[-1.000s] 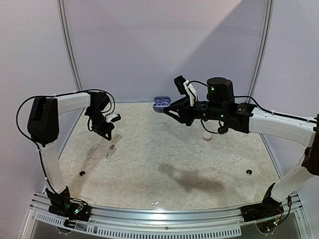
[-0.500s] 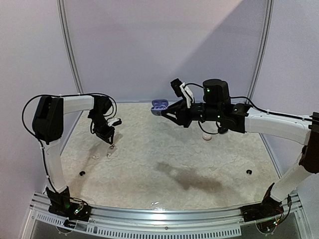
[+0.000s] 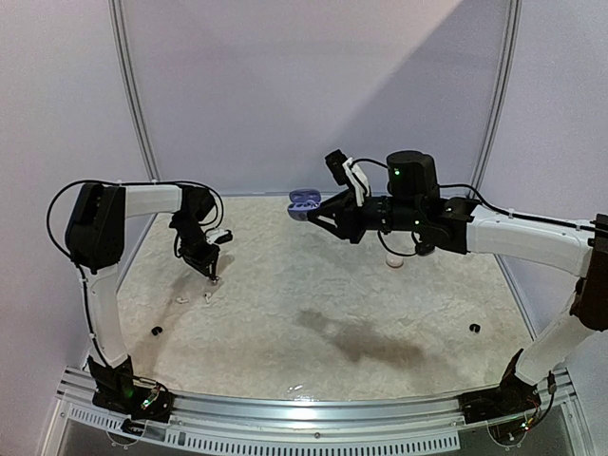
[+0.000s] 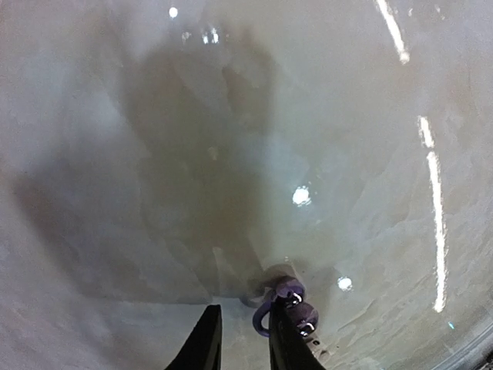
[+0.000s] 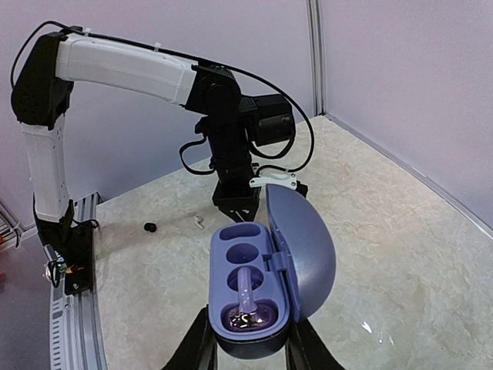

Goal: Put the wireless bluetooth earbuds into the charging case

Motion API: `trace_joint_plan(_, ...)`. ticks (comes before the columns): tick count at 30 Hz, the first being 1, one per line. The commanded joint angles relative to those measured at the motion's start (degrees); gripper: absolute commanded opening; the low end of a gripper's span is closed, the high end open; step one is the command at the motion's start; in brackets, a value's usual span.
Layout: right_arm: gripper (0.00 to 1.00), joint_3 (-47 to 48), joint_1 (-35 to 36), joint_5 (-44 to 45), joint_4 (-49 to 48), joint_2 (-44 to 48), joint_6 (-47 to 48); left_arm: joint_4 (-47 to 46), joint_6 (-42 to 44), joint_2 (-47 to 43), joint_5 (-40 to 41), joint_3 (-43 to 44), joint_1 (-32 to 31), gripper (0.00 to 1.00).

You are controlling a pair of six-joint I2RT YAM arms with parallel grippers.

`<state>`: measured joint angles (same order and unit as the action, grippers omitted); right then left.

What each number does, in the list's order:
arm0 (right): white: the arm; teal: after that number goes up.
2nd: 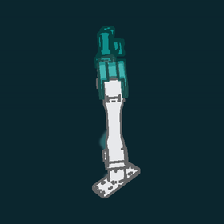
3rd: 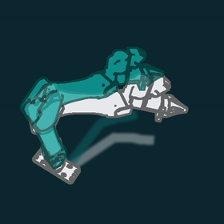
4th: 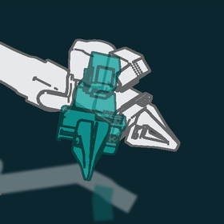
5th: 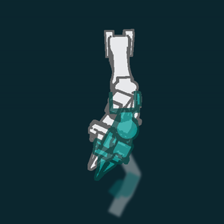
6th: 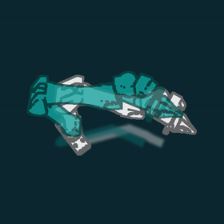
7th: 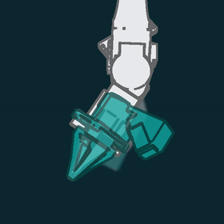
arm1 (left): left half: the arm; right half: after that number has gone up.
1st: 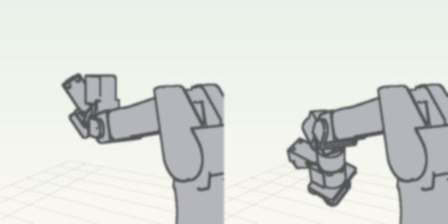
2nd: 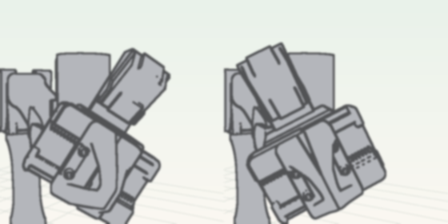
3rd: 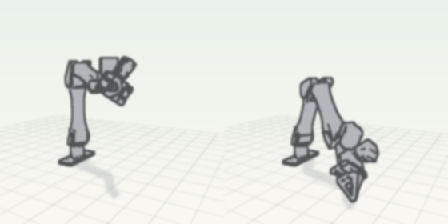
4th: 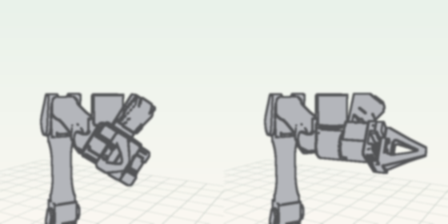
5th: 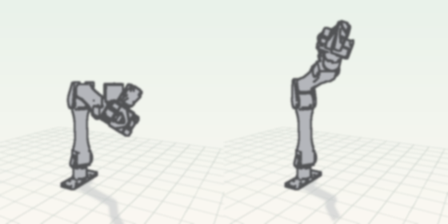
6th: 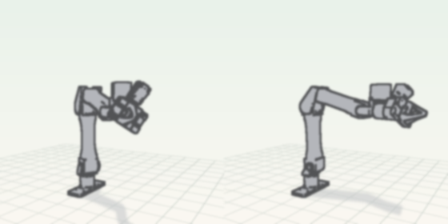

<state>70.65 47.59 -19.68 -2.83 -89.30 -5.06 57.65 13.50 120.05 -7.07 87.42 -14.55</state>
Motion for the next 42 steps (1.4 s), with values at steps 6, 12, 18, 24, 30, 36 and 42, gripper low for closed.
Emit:
trace_joint_plan(6,0.0,0.3,-0.2,0.2,0.7,0.8,0.4,-0.6,0.7,0.7,-1.2,-2.4,-0.2,0.23)
trace_joint_plan(12,0.0,0.4,-0.2,0.3,0.9,0.9,0.4,-0.1,-0.3,0.5,-3.7,-1.8,-0.6,0.22)
trace_joint_plan(18,0.0,0.3,-0.2,0.5,1.1,0.8,0.4,0.1,-0.7,1.2,-3.4,-2.1,-1.9,0.2)
trace_joint_plan(24,0.0,0.3,-0.2,0.5,1.2,1.0,0.5,0.1,1.1,2.3,-0.5,-2.4,-4.5,0.18)
trace_joint_plan(30,0.0,0.3,-0.2,0.7,1.3,1.0,0.4,0.3,2.4,2.7,1.4,-3.9,-6.9,0.14)
trace_joint_plan(36,0.0,0.2,-0.2,0.8,1.1,0.9,0.4,-1.0,1.5,3.4,1.4,-4.1,-7.5,0.0)
trace_joint_plan(42,0.0,0.1,-0.2,0.6,1.3,0.9,0.5,-1.8,2.5,0.8,2.1,-3.5,-7.5,0.0)
